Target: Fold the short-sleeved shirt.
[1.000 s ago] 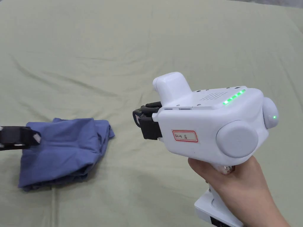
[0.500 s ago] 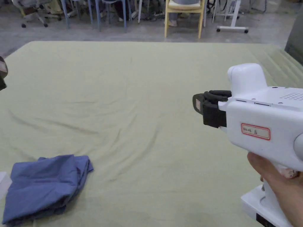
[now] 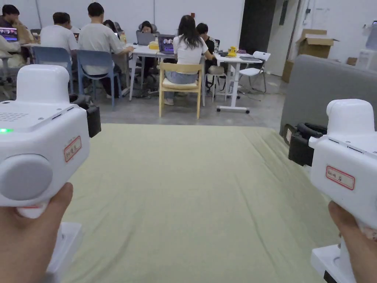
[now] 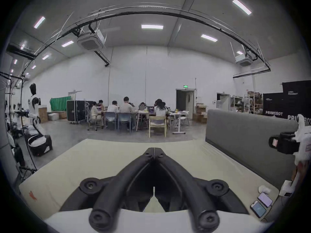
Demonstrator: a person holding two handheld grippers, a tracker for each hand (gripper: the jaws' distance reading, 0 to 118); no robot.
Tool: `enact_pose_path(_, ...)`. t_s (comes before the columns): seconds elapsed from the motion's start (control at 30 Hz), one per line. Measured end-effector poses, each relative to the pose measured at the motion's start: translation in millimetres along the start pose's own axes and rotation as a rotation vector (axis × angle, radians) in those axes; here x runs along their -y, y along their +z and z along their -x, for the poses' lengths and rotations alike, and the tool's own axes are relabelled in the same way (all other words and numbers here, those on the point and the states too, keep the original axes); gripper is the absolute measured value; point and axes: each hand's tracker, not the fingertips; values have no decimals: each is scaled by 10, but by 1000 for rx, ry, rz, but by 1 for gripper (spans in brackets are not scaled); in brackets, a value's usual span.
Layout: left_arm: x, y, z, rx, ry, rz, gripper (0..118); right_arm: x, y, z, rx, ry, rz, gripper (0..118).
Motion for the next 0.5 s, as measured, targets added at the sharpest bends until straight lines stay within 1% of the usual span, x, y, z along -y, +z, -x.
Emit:
enact_pose_path(0.07, -6, -16, -51, 7, -17, 10, 0, 24, 0, -30, 23, 0, -1, 2)
enact_pose_path(0.17, 1, 17, -103, -25, -68, 12, 0, 61, -26, -40, 46, 14, 3, 2)
enact_pose_path(0.27, -13, 50, -19, -27, -49, 9, 0, 87, -32, -19, 60, 22, -3, 2)
enact_pose_path(0.47, -8, 110, 146, -56, -14, 18, 0, 78, -77, 16, 53, 4, -7, 2)
enact_pose_path(0.5, 5, 117, 176, -55, -9, 20, 7, 76, -83, 27, 55, 0, -10, 9)
